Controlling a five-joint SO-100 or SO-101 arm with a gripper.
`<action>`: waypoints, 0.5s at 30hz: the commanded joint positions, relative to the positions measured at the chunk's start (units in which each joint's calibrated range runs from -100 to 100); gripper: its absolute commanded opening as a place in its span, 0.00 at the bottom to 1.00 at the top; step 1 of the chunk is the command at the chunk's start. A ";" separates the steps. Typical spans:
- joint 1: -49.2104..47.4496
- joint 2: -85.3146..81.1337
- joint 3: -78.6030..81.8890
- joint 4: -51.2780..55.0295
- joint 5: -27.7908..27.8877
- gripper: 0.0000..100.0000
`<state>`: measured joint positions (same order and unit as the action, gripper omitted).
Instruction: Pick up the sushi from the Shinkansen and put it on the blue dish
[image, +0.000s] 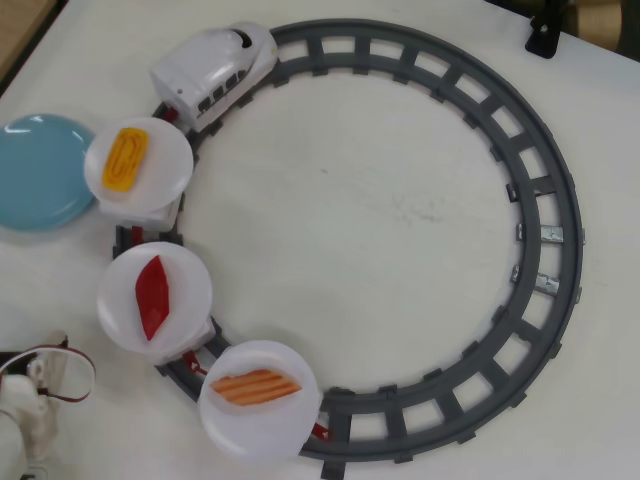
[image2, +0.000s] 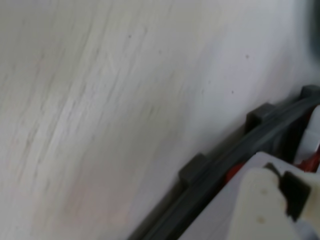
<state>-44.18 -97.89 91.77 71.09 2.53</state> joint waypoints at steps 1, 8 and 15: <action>0.69 -0.20 -0.78 0.46 0.13 0.03; 0.51 -0.03 -10.34 0.80 0.08 0.03; 0.69 0.88 -16.47 1.14 0.08 0.03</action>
<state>-44.01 -97.89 80.05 72.10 2.59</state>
